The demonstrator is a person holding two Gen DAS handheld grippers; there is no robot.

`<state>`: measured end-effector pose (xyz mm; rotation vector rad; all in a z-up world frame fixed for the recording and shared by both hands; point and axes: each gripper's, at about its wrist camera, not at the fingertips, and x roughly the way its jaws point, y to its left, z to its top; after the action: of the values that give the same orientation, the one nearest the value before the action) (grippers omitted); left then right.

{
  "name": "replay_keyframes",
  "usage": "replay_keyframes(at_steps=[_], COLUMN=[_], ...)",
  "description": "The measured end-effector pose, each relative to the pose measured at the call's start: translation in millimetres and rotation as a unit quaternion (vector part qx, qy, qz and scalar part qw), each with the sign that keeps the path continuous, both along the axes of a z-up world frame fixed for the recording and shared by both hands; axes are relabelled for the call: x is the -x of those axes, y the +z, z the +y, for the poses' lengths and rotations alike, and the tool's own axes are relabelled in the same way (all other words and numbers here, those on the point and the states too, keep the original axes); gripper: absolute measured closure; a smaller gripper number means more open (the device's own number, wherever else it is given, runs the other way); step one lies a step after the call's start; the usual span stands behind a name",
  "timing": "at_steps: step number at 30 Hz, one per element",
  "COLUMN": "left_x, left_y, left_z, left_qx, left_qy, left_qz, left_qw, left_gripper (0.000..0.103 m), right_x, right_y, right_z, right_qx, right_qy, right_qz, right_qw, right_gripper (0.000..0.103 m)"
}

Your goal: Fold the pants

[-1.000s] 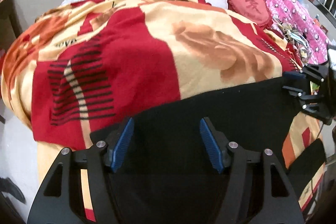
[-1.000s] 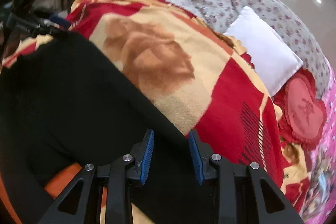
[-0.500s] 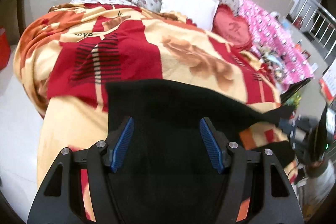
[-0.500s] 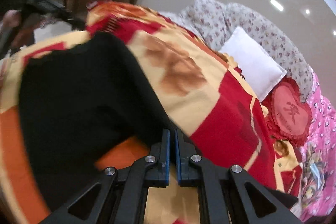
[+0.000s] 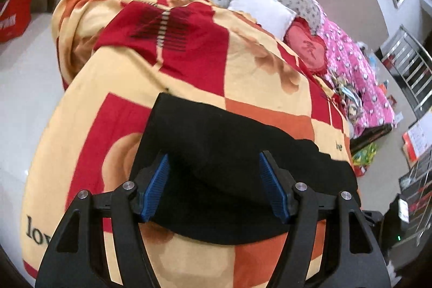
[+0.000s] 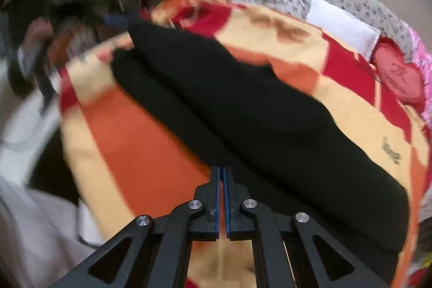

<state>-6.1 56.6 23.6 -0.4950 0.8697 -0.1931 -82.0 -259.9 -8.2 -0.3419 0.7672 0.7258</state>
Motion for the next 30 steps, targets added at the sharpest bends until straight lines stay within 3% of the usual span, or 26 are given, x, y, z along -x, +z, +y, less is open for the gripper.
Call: replay_keyframes(at_steps=[4, 8, 10, 20, 25, 30], left_x=[-6.5, -12.6, -14.7, -19.4, -18.4, -21.3], left_y=[-10.8, -16.3, -18.8, -20.6, -21.8, -24.0], left_z=[3.3, 2.5, 2.2, 7.5, 6.2, 6.7], left_qx=[-0.006, -0.004, -0.001, 0.022, 0.016, 0.020], left_qy=[0.017, 0.022, 0.022, 0.029, 0.026, 0.025], left_qz=[0.006, 0.010, 0.009, 0.022, 0.030, 0.038], left_qw=[0.9998, 0.9997, 0.9997, 0.9991, 0.9991, 0.9988], left_gripper=[0.036, 0.036, 0.036, 0.036, 0.036, 0.036], right_x=[-3.3, -25.3, -33.0, -28.7, -30.8, -33.8], right_y=[5.3, -9.5, -20.3, -4.6, -6.7, -5.1], right_z=[63.2, 112.3, 127.9, 115.4, 118.3, 118.9], right_qx=[0.019, 0.024, 0.049, 0.012, 0.027, 0.029], right_qy=[0.036, 0.061, 0.056, 0.061, 0.067, 0.058], right_qz=[-0.055, -0.038, -0.047, -0.060, -0.057, -0.084], right_qw=[0.998, 0.997, 0.996, 0.996, 0.996, 0.994], right_gripper=[0.095, 0.094, 0.094, 0.094, 0.093, 0.087])
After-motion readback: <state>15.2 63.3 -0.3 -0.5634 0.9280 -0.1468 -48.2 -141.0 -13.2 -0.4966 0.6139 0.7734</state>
